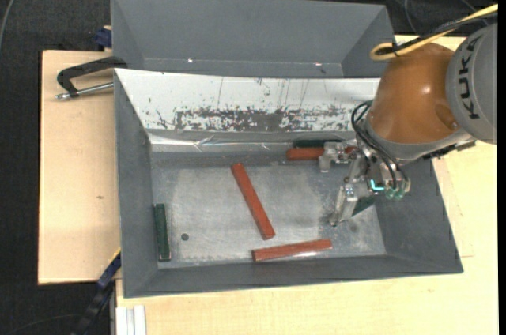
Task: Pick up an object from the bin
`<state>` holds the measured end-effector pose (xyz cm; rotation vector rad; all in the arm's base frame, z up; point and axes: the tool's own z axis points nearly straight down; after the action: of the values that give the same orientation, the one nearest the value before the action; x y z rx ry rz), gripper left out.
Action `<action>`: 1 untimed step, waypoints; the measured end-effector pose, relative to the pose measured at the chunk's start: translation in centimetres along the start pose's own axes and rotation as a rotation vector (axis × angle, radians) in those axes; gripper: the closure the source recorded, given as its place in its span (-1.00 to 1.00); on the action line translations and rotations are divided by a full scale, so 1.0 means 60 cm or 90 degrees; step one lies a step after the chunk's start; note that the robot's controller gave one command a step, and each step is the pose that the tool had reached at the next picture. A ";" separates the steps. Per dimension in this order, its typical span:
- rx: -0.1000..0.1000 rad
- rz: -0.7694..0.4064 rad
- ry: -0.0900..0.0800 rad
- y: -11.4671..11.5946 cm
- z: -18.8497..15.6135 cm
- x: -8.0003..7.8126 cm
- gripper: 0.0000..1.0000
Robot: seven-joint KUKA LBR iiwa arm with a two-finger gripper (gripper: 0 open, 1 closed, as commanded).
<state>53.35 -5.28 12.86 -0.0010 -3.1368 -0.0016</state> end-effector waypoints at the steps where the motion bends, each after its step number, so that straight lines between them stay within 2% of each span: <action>1: 0.001 0.025 0.002 -0.094 0.103 0.057 -1.00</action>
Offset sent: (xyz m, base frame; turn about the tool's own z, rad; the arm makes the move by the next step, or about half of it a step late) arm -0.0321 -0.0529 -0.0586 0.0314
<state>49.87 -10.90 6.68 -0.0615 -3.1333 0.0008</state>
